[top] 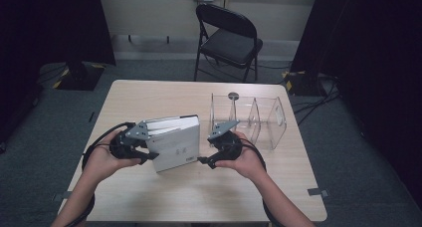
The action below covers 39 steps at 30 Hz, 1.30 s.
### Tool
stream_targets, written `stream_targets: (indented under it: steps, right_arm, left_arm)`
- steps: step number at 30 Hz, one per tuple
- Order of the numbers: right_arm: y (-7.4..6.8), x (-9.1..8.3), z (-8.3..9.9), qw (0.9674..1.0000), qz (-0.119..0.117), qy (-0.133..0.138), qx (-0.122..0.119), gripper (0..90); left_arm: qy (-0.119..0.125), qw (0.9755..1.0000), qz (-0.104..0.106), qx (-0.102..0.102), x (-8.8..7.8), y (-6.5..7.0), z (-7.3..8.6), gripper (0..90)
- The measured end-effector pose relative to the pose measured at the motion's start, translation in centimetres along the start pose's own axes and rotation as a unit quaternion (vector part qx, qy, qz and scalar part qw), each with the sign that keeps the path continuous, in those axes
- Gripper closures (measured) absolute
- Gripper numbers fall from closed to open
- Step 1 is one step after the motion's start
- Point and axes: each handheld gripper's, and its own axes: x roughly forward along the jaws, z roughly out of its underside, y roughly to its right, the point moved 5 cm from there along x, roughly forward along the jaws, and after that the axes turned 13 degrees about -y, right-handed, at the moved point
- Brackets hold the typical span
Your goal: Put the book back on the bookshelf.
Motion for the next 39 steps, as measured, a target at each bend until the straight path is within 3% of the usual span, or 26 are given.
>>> stream_targets:
  steps: [16, 32, 35, 39]
  right_arm:
    - [0.4, -0.8, -2.3, 0.9998, -0.010, 0.008, -0.016, 22.1]
    - [1.0, -1.3, -4.7, 0.9992, -0.020, 0.021, -0.027, 21.3]
    - [1.2, -1.3, -5.4, 0.9986, -0.033, 0.029, -0.029, 22.2]
    - [1.4, -0.8, -6.3, 0.9975, -0.043, 0.027, -0.050, 22.8]
  left_arm:
    - [0.015, 0.9998, 0.001, -0.015, 0.0, -0.1, 0.6, 52.9]
    - [0.030, 0.9990, -0.008, -0.034, 0.3, -0.1, 1.6, 32.3]
    - [0.029, 0.9990, -0.010, -0.032, 0.4, -0.2, 1.7, 32.1]
    - [0.032, 0.9988, -0.010, -0.036, 0.5, -0.2, 1.9, 31.8]
